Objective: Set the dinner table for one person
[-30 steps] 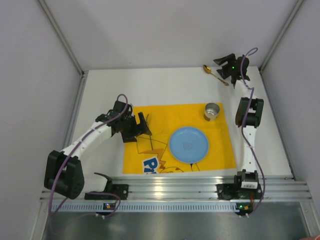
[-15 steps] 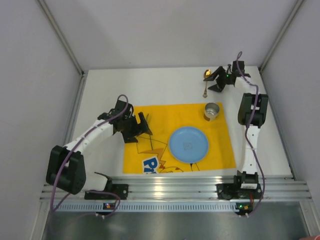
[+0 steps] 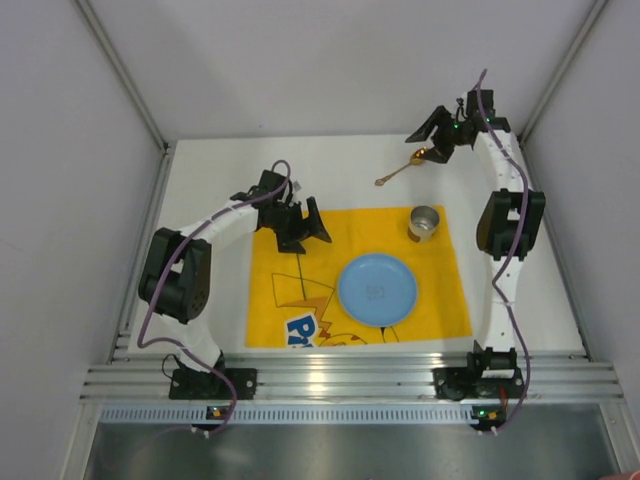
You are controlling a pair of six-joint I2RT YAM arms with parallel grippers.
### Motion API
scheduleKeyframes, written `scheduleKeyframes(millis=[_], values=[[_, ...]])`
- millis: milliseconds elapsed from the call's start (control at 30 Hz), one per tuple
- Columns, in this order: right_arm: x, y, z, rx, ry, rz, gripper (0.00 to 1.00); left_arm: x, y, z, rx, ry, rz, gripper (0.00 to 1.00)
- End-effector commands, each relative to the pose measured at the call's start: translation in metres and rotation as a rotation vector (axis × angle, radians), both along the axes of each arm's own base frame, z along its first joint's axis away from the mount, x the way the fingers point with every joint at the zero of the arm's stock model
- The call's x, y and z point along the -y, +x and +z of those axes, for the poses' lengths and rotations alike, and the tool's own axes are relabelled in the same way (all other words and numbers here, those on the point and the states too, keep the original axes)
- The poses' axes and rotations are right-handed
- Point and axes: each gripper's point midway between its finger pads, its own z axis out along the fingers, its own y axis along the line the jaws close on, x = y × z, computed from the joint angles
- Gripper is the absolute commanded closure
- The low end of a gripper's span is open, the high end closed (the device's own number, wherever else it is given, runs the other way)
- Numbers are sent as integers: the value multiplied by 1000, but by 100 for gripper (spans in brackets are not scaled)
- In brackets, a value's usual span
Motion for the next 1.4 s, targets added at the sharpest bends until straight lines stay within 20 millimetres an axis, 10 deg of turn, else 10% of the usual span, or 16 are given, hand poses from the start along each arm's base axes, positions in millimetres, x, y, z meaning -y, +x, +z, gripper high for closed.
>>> scheduleKeyframes(millis=[0, 333, 567, 833, 1067, 1100, 1133, 1200, 1267, 1367], values=[[-2, -18, -18, -71, -179, -37, 35, 19, 18, 19, 99, -82, -63, 9], [-66, 64, -39, 94, 34, -126, 79, 5, 22, 17, 108, -85, -93, 10], [-39, 80, -86, 46, -42, -277, 100, -15, 14, 22, 119, -39, -102, 10], [1, 76, -126, -26, -55, -371, 100, -29, 6, 18, 101, -25, -115, 10], [56, 3, -149, -134, -128, -303, 100, -26, 7, 15, 86, -35, -141, 11], [74, -5, -109, -72, -149, -319, 100, -26, 6, 15, 85, -36, -143, 11], [85, -44, -132, -139, -202, -298, 100, -26, 7, 15, 87, -35, -143, 11], [128, -71, -80, -64, -265, -381, 100, -26, 7, 15, 89, -36, -139, 11], [152, -106, -75, -79, -312, -415, 100, -26, 8, 15, 94, -39, -135, 11], [180, -116, -23, 8, -341, -455, 89, -21, 10, 11, 79, -66, -136, 11]])
